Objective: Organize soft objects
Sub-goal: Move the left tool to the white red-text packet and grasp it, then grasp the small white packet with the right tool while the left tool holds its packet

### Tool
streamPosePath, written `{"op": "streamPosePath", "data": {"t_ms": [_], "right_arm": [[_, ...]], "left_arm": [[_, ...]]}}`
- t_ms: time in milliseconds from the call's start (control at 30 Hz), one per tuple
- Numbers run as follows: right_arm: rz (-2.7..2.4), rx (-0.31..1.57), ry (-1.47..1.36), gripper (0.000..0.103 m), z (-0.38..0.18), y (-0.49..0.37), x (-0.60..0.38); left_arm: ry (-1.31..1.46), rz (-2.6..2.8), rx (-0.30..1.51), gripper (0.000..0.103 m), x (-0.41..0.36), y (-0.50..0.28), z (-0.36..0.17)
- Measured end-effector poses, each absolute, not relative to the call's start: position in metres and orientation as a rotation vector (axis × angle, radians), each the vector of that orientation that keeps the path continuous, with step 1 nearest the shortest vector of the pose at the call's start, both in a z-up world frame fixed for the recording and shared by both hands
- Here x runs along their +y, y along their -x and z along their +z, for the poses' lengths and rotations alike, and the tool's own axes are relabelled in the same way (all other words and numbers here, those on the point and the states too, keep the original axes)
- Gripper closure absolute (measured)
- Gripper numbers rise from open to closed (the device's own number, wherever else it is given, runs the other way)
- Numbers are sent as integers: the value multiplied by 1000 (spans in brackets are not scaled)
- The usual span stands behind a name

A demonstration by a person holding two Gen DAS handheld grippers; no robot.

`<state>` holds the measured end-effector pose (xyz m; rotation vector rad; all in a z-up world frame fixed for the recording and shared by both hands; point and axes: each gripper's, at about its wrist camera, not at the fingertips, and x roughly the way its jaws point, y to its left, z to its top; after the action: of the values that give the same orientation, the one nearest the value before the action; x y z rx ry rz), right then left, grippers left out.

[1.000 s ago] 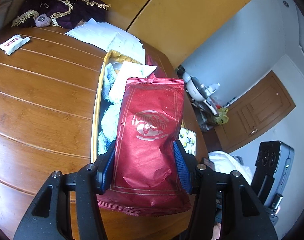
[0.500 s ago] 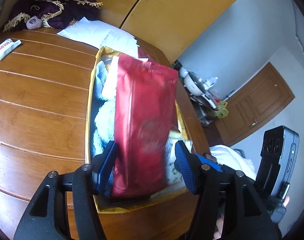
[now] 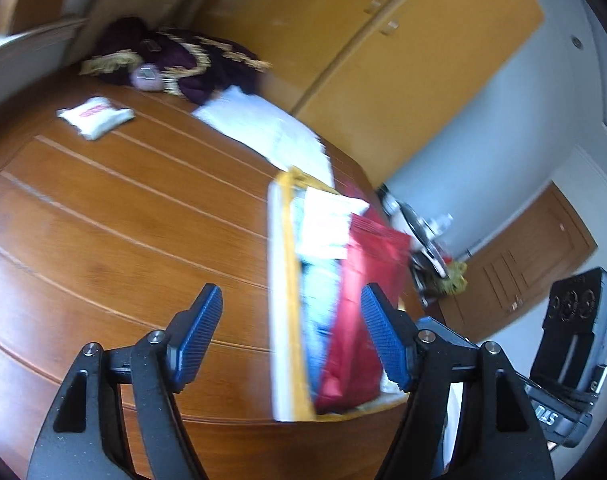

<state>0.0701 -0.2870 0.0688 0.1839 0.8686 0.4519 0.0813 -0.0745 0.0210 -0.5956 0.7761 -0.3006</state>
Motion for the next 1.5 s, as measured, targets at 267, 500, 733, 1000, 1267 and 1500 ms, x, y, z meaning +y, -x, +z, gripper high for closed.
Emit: {"op": "streamPosePath", "data": {"t_ms": [267, 500, 733, 1000, 1267, 1500], "right_arm": [[546, 936, -180, 36, 62, -96, -228], [543, 1006, -212, 36, 48, -120, -197], [523, 1033, -207, 36, 37, -129, -183], [516, 1040, -204, 36, 34, -127, -188], [527, 1044, -227, 36, 32, -128, -191], [529, 1044, -247, 36, 31, -127, -196]], "left_arm": [[631, -120, 768, 32, -8, -94, 10], [468, 19, 775, 32, 31, -131, 13], [341, 84, 882, 32, 59, -220, -2], [224, 151, 986, 32, 61, -287, -33], [153, 174, 968, 55, 49, -265, -39], [139, 88, 976, 63, 25, -204, -35]]}}
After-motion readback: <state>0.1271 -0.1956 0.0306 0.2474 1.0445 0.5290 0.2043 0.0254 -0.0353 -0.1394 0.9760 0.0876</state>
